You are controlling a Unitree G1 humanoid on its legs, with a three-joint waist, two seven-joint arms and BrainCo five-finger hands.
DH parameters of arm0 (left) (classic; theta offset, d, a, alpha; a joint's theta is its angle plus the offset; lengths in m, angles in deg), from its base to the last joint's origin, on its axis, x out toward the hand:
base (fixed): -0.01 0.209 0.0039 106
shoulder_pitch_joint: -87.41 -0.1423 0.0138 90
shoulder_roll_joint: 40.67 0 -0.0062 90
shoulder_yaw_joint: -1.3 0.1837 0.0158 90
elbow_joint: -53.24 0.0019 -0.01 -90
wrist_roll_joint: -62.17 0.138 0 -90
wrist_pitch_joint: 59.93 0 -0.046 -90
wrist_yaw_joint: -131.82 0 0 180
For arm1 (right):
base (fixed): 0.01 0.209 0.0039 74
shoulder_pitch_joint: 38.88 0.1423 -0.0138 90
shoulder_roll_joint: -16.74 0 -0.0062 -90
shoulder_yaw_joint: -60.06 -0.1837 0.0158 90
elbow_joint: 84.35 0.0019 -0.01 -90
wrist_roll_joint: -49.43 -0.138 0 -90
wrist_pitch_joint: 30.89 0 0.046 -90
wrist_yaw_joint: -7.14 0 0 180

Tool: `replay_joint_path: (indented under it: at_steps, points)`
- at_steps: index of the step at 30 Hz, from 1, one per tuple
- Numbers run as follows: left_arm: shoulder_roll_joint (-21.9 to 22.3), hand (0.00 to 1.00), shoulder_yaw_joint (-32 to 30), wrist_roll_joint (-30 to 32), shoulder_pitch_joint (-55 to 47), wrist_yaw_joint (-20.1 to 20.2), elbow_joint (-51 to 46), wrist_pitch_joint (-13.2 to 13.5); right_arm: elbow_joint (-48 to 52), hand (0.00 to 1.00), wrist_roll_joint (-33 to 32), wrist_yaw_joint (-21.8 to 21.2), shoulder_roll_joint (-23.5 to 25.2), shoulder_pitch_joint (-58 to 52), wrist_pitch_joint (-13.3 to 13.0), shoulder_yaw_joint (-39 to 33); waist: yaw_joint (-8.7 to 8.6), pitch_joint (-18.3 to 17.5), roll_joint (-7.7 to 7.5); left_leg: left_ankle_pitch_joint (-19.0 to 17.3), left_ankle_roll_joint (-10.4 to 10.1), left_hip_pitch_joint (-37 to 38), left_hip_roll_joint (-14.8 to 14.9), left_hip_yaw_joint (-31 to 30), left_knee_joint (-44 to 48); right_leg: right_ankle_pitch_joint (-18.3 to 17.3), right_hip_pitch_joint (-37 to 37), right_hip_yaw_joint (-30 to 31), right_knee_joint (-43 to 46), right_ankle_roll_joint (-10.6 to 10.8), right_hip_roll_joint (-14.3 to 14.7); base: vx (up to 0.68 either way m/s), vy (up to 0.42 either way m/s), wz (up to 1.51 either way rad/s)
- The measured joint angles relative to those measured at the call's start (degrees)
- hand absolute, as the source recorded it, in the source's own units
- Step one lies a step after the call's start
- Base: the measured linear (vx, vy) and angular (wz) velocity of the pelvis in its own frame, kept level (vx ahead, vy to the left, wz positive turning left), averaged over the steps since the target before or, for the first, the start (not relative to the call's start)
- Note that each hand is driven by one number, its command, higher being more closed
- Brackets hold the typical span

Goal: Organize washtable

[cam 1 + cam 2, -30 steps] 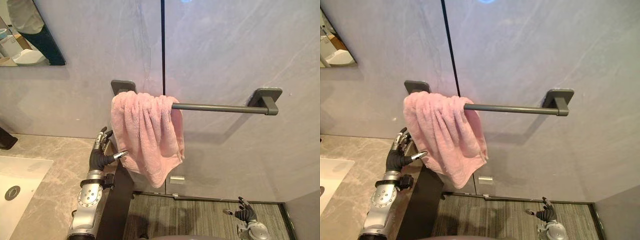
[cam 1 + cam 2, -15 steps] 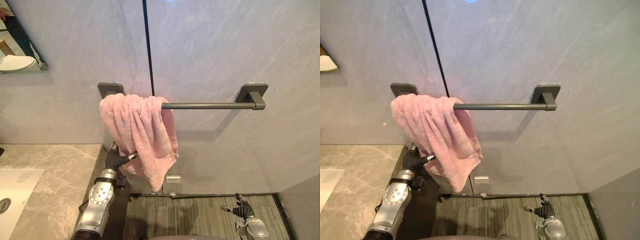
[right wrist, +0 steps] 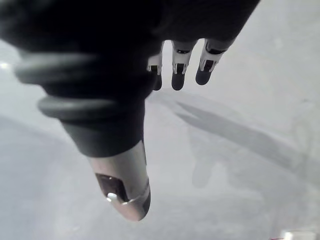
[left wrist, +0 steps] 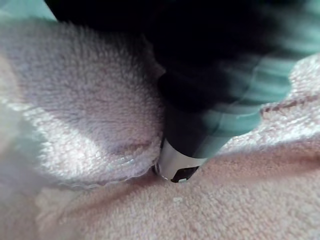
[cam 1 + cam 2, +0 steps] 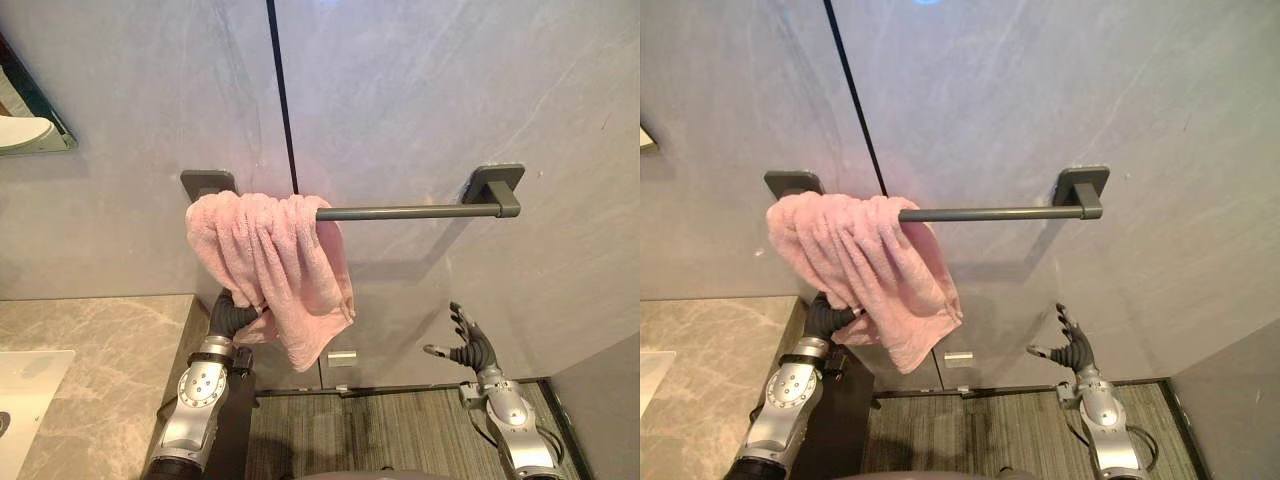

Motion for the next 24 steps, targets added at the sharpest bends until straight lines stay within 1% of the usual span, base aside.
replay_joint_path:
  at_steps: [4,9,11,16,20,22,24]
  points:
    - [1.06,1.00,0.03,-0.03,-0.07,0.07,-1.29,0.08,7.34,0.00,-2.02,-1.74,-1.49,-0.11,-0.58,2.61,0.22,0.37,-0.58,-0.07,-0.03,-0.22,0.12,0.64,0.17,-0.01,-0.54,0.85,0.71,0.02,0.15,-0.01,-0.010,-0.09]
    - [1.50,1.00,0.24,-0.17,-0.05,0.19,-3.88,0.16,11.70,0.00,-4.46,-3.90,-4.24,-0.20,-1.48,4.39,0.17,0.42,-0.70,-0.10,0.01,-0.13,0.13,0.58,0.29,-0.01,-0.45,0.91,0.91,0.03,0.16,0.00,-0.002,-0.01]
    - [1.84,1.00,0.51,-0.62,-0.06,0.17,-3.89,0.18,13.06,0.00,-6.05,-4.32,-6.10,-0.09,-1.74,6.31,0.23,0.42,-0.70,-0.10,0.01,-0.12,0.17,0.50,0.36,-0.02,-0.42,0.87,1.02,0.04,0.19,0.00,0.000,0.00]
    - [1.96,1.00,2.11,-1.31,0.00,0.13,-3.89,0.20,13.16,0.00,-9.64,-4.63,-7.16,2.28,-1.97,8.86,0.31,0.43,-0.69,-0.09,0.01,-0.15,0.22,0.23,0.59,-0.05,-0.44,0.82,1.41,0.05,0.19,-0.03,-0.012,0.01]
    - [2.24,1.00,3.80,-1.71,0.00,0.15,-3.87,0.23,13.16,0.00,-11.46,-5.03,-7.25,6.93,-2.12,12.97,0.42,0.43,-0.69,-0.09,0.01,-0.75,0.36,-0.17,1.17,-0.06,-0.71,0.60,1.65,0.04,0.23,-0.03,-0.014,0.03]
    - [2.29,1.00,4.45,-1.72,0.00,0.16,-3.83,0.23,13.13,0.00,-12.08,-5.02,-7.24,7.96,-2.13,13.74,0.73,0.42,-0.68,-0.08,0.01,-1.08,0.39,-0.30,1.23,-0.06,-0.77,0.47,1.65,0.04,0.24,-0.02,-0.015,0.05]
    - [2.50,1.00,5.30,-1.72,0.01,0.16,-3.78,0.24,13.10,0.00,-13.13,-5.02,-7.23,9.46,-2.16,14.96,1.51,0.42,-0.68,-0.07,0.01,-1.12,0.45,-0.50,1.23,-0.08,-0.80,0.28,1.65,0.02,0.30,-0.01,-0.016,0.05]
